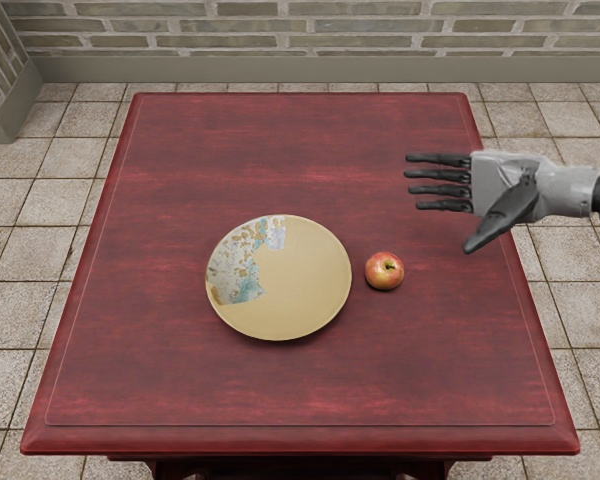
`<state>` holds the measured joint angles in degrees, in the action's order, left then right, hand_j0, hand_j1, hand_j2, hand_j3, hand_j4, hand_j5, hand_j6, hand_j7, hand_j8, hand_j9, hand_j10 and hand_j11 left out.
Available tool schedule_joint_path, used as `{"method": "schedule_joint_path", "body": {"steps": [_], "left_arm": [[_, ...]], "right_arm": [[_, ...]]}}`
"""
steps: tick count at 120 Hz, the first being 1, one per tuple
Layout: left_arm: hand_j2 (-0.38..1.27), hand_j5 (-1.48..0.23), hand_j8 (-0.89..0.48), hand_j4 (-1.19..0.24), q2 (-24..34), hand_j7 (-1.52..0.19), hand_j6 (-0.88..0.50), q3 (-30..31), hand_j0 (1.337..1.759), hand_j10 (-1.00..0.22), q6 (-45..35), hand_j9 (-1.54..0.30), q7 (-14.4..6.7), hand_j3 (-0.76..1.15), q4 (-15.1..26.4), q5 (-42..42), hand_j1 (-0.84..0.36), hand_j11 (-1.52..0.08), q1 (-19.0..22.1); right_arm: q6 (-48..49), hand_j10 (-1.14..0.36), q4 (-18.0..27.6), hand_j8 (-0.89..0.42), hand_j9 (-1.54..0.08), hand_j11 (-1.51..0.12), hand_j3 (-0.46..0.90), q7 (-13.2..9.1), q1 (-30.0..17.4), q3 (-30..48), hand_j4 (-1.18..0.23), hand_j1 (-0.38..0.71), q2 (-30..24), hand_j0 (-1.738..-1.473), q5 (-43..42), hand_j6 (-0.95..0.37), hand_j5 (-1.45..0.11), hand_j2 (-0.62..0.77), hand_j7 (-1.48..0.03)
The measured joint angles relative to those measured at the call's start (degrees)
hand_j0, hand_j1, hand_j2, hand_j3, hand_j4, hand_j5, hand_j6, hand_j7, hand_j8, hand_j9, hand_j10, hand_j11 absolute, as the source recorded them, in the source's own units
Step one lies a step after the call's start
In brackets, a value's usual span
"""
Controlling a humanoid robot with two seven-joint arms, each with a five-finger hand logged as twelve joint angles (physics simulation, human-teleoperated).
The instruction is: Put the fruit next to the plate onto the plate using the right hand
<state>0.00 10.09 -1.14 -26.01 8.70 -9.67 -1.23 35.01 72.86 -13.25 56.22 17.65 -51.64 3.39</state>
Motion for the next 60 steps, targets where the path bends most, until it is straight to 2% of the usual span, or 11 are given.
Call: {"method": "schedule_joint_path", "body": {"steps": [16,26,40,60], "left_arm": [[0.05,-0.32,-0.24,-0.24,0.0,-0.32,-0.24,0.0,1.658,-0.24,0.0,-0.32,0.0,0.00,0.0,0.0,0.06,-0.32,0.0],[0.05,-0.32,-0.24,-0.24,0.0,-0.32,-0.24,0.0,1.658,-0.24,0.0,-0.32,0.0,0.00,0.0,0.0,0.06,-0.32,0.0],[0.05,-0.32,-0.24,-0.24,0.0,-0.32,-0.24,0.0,1.658,-0.24,0.0,-0.32,0.0,0.00,0.0,0.0,0.06,-0.32,0.0],[0.05,-0.32,-0.24,-0.24,0.0,-0.32,-0.24,0.0,1.658,-0.24,0.0,-0.32,0.0,0.00,0.0,0.0,0.06,-0.32,0.0]], "right_arm": [[0.0,-0.03,2.7,-0.03,-0.04,-0.04,0.00,-0.1,0.4,0.3,-0.03,-0.31,-0.6,-1.658,-3.5,-0.03,-0.04,-0.01,-0.04],[-0.4,-0.03,7.0,-0.03,-0.04,-0.04,0.00,-0.3,3.0,0.1,-0.03,-0.31,-1.0,-1.658,-9.8,-0.03,-0.04,-0.01,-0.04],[-13.0,-0.03,14.0,-0.03,-0.04,-0.04,0.00,-0.5,5.9,-0.1,-0.03,-0.31,-1.8,-1.658,-23.6,-0.03,-0.04,-0.01,-0.04],[-36.3,-0.04,21.4,-0.04,-0.05,-0.05,0.00,-7.2,7.5,-3.7,-0.04,-0.30,-1.7,-1.658,-36.6,-0.04,-0.05,-0.01,-0.05]]}}
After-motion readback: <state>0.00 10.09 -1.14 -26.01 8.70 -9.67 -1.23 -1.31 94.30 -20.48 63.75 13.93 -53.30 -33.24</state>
